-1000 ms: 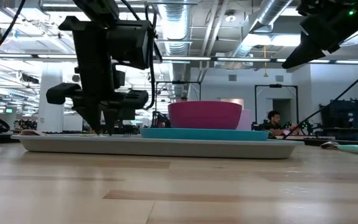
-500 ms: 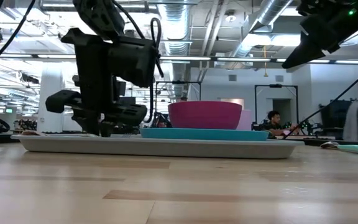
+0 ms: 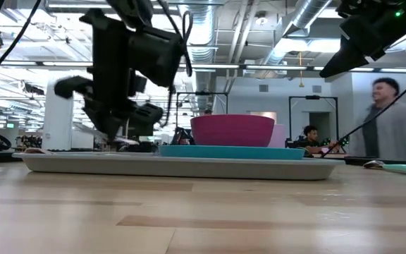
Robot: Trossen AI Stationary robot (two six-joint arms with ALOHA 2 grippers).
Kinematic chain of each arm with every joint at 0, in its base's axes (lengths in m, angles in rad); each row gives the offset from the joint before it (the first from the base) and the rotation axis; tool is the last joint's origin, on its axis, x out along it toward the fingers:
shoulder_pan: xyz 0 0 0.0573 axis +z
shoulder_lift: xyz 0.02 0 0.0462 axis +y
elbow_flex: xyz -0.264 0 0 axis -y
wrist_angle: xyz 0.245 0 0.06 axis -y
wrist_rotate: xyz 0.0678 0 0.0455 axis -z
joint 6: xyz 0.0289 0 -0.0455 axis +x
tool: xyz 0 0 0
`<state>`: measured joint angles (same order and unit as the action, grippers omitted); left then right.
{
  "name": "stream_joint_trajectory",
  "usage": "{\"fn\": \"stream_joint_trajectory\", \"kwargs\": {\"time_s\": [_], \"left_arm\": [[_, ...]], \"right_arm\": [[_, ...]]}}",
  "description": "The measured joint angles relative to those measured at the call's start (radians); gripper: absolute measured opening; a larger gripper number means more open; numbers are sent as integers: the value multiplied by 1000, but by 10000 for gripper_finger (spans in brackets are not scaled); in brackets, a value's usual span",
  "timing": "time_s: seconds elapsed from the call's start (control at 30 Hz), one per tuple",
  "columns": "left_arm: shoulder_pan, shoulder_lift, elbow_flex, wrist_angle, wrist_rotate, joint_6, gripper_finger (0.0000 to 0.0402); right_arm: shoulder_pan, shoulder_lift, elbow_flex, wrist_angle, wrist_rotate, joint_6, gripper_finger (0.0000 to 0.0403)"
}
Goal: Set up tray
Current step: Put the white knife on the brown napkin to the left of the fork, then adjust the fork on the brown napkin
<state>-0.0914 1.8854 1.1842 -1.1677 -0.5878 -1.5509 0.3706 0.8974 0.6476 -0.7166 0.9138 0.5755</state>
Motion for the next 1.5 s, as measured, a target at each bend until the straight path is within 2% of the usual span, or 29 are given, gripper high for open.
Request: {"fn": "stream_joint_trajectory", "kwargs": {"time_s": [0.07, 0.17, 0.37, 0.57, 0.97, 1.13, 1.33, 1.5], "left_arm": [[0, 0, 23, -94, -2, -31, 15], [1, 0, 29, -127, -2, -60, 15], [-12, 0, -55, -20, 43, -69, 25], [-15, 0, -107, 54, 26, -90, 20], [-15, -1, -143, 53, 55, -90, 76], [-15, -1, -126, 35, 45, -89, 80], [-17, -1, -31, -1, -17, -38, 80], [-17, -2, -4, 117, -30, 100, 78]], "right_arm": [[0, 0, 0, 0, 0, 0, 77], [0, 0, 0, 0, -11, 10, 77], [2, 16, 0, -2, -32, 24, 77], [2, 59, 0, -1, -63, 27, 77], [0, 108, 0, 11, -132, 27, 77], [0, 107, 0, 15, -132, 27, 77], [0, 107, 0, 14, -132, 27, 77], [0, 107, 0, 15, -133, 27, 77]]}}
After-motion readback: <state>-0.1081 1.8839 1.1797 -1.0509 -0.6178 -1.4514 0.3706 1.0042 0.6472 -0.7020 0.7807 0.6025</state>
